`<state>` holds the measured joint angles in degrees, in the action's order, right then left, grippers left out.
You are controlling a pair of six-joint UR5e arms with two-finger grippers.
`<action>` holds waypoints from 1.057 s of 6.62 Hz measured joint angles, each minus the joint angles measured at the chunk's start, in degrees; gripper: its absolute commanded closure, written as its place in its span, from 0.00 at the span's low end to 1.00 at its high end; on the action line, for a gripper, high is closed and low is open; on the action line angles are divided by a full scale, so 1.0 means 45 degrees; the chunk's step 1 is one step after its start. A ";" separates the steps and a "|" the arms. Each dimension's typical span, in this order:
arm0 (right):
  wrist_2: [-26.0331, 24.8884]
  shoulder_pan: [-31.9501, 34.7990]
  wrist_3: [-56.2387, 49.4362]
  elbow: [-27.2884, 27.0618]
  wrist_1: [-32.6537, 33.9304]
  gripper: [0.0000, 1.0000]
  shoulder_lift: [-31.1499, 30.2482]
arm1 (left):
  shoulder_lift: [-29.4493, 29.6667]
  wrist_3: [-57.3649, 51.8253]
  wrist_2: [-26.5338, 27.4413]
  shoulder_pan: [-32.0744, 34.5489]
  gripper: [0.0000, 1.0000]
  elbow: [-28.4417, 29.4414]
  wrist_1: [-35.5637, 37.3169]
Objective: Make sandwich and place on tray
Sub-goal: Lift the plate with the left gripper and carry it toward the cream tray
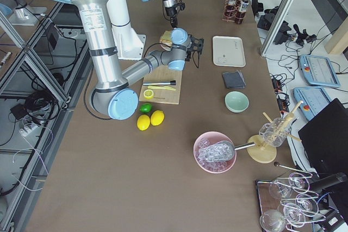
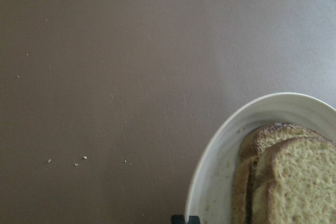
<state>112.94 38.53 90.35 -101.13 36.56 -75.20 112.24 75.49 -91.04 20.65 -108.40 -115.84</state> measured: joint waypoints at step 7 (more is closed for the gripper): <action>0.4110 0.3052 -0.1429 0.0084 0.0034 0.00 -0.1042 | 0.2476 0.6567 0.0099 0.1548 1.00 0.2483 -0.0001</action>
<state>131.43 52.27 83.92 -100.76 36.71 -79.88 123.38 105.04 -90.60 27.61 -97.23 -115.84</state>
